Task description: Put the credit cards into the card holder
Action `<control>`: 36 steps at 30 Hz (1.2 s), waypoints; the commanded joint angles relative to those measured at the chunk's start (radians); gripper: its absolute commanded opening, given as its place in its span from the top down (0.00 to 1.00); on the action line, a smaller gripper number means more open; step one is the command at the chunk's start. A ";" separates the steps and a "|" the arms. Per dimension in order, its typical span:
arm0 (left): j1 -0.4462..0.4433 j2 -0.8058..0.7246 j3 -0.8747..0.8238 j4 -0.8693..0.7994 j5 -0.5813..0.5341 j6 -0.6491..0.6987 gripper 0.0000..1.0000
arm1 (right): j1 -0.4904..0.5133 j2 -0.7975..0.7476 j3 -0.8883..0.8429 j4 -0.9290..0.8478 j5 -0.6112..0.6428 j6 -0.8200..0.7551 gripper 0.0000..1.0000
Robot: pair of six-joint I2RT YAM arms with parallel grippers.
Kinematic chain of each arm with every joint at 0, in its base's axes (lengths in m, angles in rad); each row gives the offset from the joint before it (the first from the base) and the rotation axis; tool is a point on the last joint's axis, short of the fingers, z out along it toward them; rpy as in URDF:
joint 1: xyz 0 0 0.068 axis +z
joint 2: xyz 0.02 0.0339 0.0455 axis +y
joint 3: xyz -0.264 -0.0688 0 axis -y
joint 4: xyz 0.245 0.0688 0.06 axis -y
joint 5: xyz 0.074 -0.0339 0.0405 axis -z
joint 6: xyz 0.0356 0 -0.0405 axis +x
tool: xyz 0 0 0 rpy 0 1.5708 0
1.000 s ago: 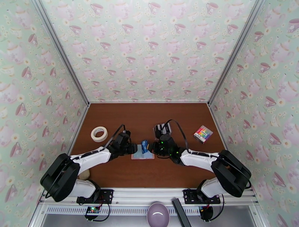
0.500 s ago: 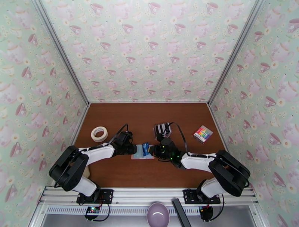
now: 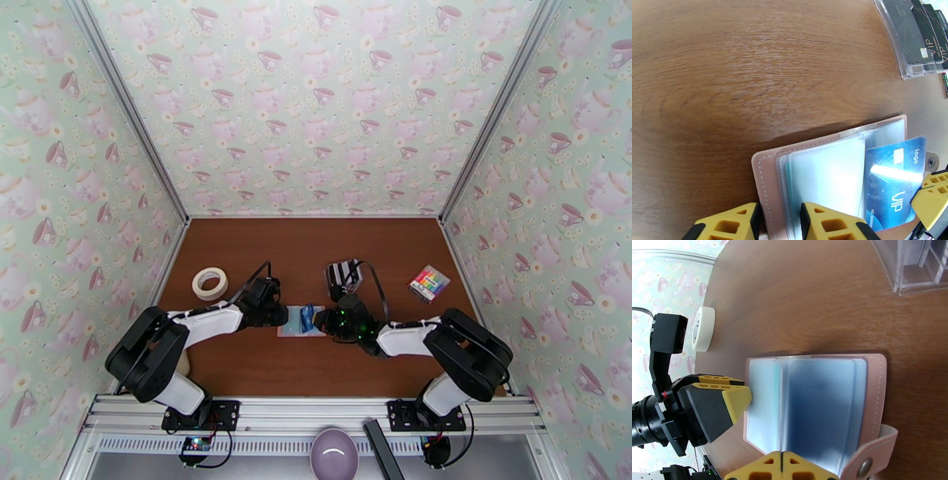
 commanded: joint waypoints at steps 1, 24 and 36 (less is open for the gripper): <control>-0.003 0.038 -0.015 0.009 0.049 -0.018 0.66 | 0.011 0.039 -0.005 0.083 -0.019 0.029 1.00; -0.012 -0.040 -0.066 0.012 0.056 -0.068 0.64 | 0.020 0.146 -0.048 0.222 -0.018 0.062 1.00; -0.030 -0.034 -0.084 0.016 0.065 -0.092 0.77 | 0.037 0.185 -0.045 0.217 0.017 0.061 1.00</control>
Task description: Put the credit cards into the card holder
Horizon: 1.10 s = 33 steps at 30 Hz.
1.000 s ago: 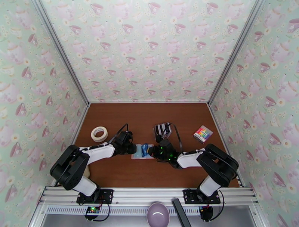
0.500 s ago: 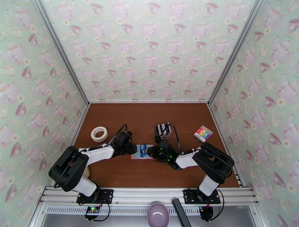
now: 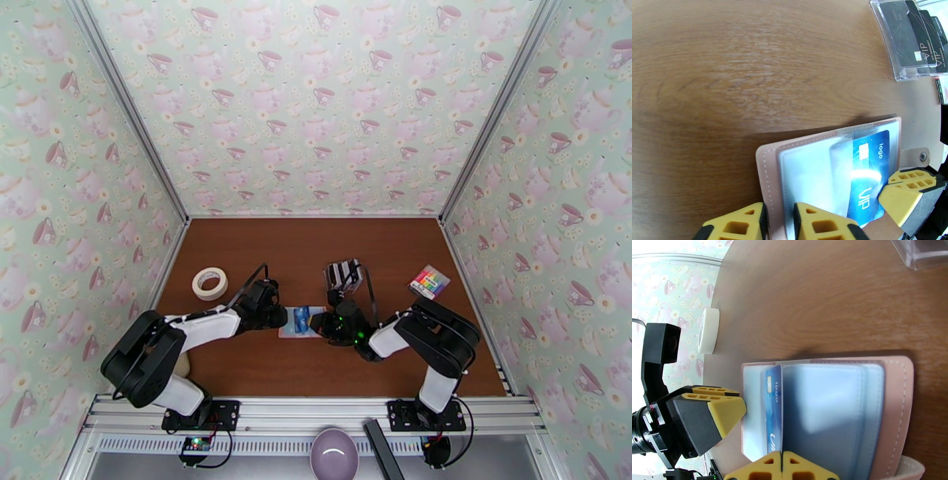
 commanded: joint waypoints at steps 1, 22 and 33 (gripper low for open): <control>-0.022 0.004 -0.031 -0.035 0.046 -0.017 0.77 | 0.028 0.002 0.007 -0.108 0.037 -0.015 1.00; -0.052 -0.016 -0.093 0.039 0.010 -0.134 0.70 | 0.086 -0.097 0.355 -0.900 0.162 -0.238 0.64; -0.051 -0.069 -0.132 0.050 0.021 -0.168 0.70 | 0.107 0.008 0.489 -1.001 0.158 -0.276 0.68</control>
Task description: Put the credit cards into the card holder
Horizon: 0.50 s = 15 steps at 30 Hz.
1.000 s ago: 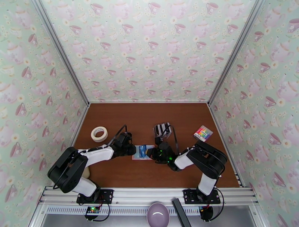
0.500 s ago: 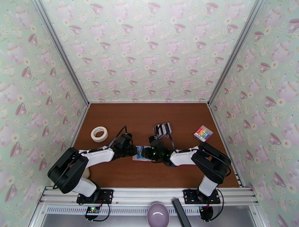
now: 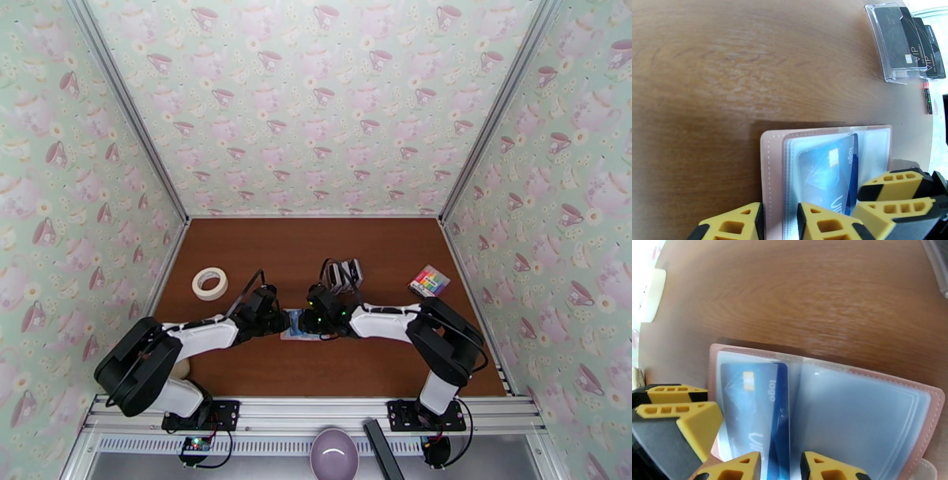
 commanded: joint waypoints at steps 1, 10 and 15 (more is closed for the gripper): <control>-0.008 -0.008 -0.032 -0.063 0.031 -0.020 0.70 | 0.010 0.029 0.041 -0.091 0.036 -0.029 0.69; -0.011 0.016 -0.073 0.014 0.054 -0.059 0.71 | 0.056 0.046 0.133 -0.188 0.071 -0.066 0.71; -0.016 0.015 -0.089 0.041 0.053 -0.078 0.71 | 0.072 0.082 0.172 -0.203 0.058 -0.066 0.72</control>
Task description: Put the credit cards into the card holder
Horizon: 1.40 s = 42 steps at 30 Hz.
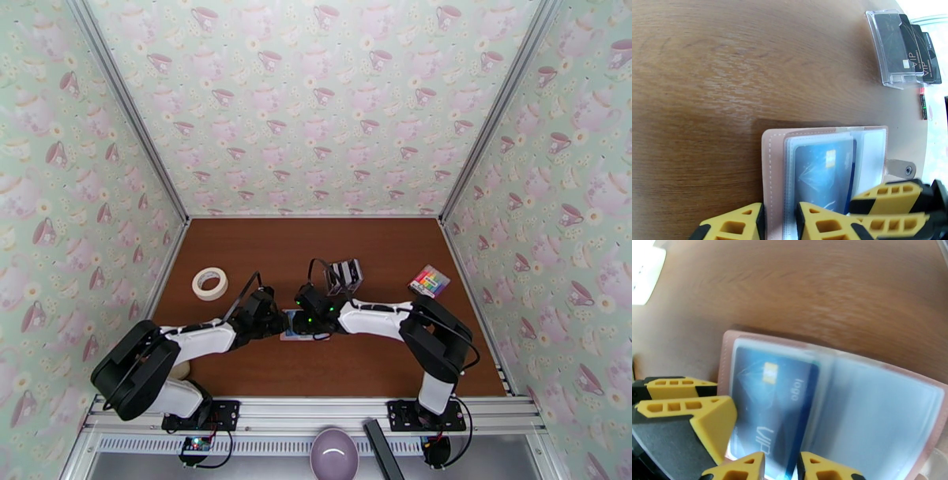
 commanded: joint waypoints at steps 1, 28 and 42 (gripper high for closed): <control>-0.017 0.026 -0.042 -0.036 0.050 -0.030 0.71 | 0.009 0.031 0.033 -0.022 0.003 -0.015 0.72; 0.008 -0.102 -0.061 -0.065 0.101 -0.018 0.49 | -0.153 -0.398 -0.270 -0.004 0.033 -0.056 0.49; 0.013 -0.009 -0.056 0.011 0.111 -0.024 0.59 | -0.340 -0.377 -0.511 0.403 -0.279 -0.032 0.43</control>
